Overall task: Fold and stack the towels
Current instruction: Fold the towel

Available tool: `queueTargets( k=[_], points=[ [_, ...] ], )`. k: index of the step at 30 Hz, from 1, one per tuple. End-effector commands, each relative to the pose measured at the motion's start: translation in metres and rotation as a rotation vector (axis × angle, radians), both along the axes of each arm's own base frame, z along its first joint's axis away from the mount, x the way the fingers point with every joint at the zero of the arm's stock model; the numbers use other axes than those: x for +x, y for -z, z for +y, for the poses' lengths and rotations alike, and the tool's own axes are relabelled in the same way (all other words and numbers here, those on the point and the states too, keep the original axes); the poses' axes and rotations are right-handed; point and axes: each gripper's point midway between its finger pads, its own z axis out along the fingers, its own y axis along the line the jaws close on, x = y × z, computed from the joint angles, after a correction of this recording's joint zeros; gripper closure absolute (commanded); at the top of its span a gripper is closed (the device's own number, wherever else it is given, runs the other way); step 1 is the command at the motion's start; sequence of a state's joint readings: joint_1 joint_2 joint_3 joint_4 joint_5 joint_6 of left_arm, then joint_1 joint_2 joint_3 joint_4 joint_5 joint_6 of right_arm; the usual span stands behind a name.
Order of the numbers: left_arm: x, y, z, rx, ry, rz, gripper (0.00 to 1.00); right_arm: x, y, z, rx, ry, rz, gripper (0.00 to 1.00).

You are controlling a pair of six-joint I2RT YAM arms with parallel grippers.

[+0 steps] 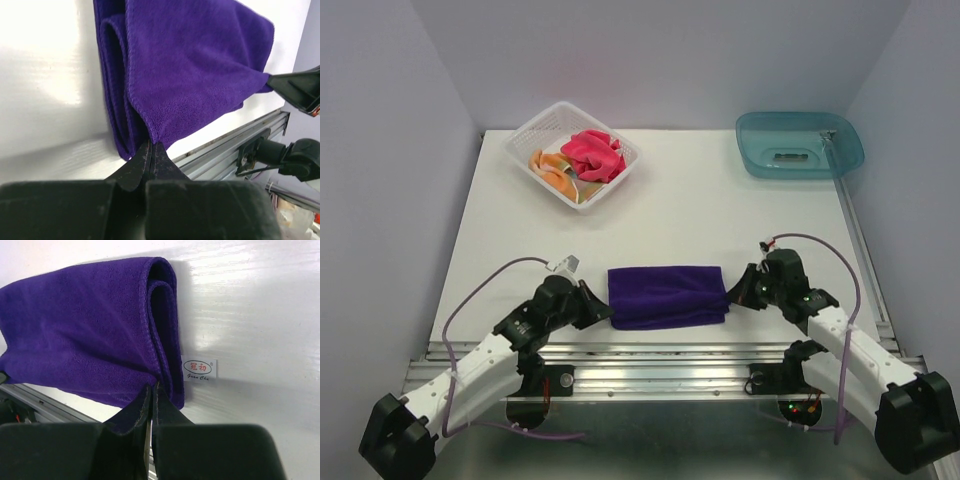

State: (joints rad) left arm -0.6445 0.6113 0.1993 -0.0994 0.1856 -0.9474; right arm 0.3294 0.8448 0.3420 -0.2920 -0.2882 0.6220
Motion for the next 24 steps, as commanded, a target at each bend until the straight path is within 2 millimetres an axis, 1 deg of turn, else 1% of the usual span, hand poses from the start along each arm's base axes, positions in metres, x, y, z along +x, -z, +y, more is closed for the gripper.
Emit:
queueTargets(
  k=[1,2,3,5,6,7,8,9,10,11,12,13,14,15,16,18,19,20,21,22,24],
  points=[
    [-0.015,0.006,-0.006,-0.031,0.066,0.029,1.0,-0.012,0.006,0.007,0.052,-0.009,0.042,0.99],
    [-0.017,0.01,-0.006,-0.03,0.07,0.043,1.0,-0.014,0.007,0.008,0.056,-0.011,0.052,0.98],
    [-0.021,0.016,-0.004,-0.019,0.071,0.064,0.96,-0.015,0.009,0.007,0.055,-0.008,0.062,0.97],
    [-0.026,0.022,-0.003,-0.012,0.083,0.09,0.79,-0.019,0.016,0.004,0.04,0.005,0.088,0.9],
    [-0.028,0.023,-0.003,-0.009,0.09,0.099,0.64,-0.02,0.017,0.003,0.035,0.011,0.093,0.86],
    [-0.027,0.021,-0.003,-0.004,0.094,0.089,0.59,-0.021,0.017,0.0,0.023,0.021,0.099,0.76],
    [-0.027,0.019,-0.003,0.0,0.098,0.079,0.54,-0.022,0.018,0.0,0.021,0.021,0.104,0.7],
    [-0.026,0.014,-0.005,-0.004,0.106,0.063,0.44,-0.023,0.017,-0.001,0.022,0.022,0.103,0.61],
    [-0.026,0.009,-0.007,-0.016,0.12,0.051,0.36,-0.025,0.018,-0.002,0.02,0.025,0.111,0.58],
    [-0.025,0.0,-0.01,-0.039,0.133,0.019,0.16,-0.026,0.016,-0.001,0.03,0.022,0.101,0.54],
    [-0.026,-0.005,-0.012,-0.051,0.148,0.006,0.05,-0.027,0.015,-0.001,0.034,0.024,0.101,0.48],
    [-0.026,-0.01,-0.013,-0.063,0.152,-0.011,0.01,-0.025,0.013,-0.001,0.034,0.03,0.089,0.46],
    [-0.024,-0.017,-0.013,-0.079,0.153,-0.04,0.01,-0.024,0.011,-0.002,0.034,0.035,0.082,0.42],
    [-0.023,-0.022,-0.014,-0.084,0.151,-0.056,0.01,-0.022,0.007,-0.004,0.027,0.046,0.067,0.35],
    [-0.023,-0.025,-0.013,-0.085,0.153,-0.062,0.01,-0.02,0.002,-0.003,0.031,0.044,0.052,0.32],
    [-0.021,-0.025,-0.01,-0.064,0.134,-0.065,0.01,-0.017,-0.001,-0.005,0.02,0.053,0.044,0.23],
    [-0.017,-0.027,-0.008,-0.054,0.12,-0.076,0.01,-0.012,-0.007,-0.006,0.011,0.059,0.027,0.11],
    [-0.014,-0.026,-0.007,-0.046,0.107,-0.079,0.01,-0.008,-0.009,-0.007,0.001,0.067,0.019,0.07],
    [-0.011,-0.027,-0.007,-0.041,0.094,-0.085,0.01,-0.003,-0.013,-0.008,-0.01,0.076,0.005,0.07],
    [-0.003,-0.029,-0.005,-0.027,0.061,-0.103,0.01,0.006,-0.018,-0.009,-0.025,0.082,-0.008,0.02],
    [0.005,-0.03,-0.005,-0.011,0.043,-0.119,0.01,0.016,-0.026,-0.008,-0.041,0.082,-0.031,0.0]
  ],
)
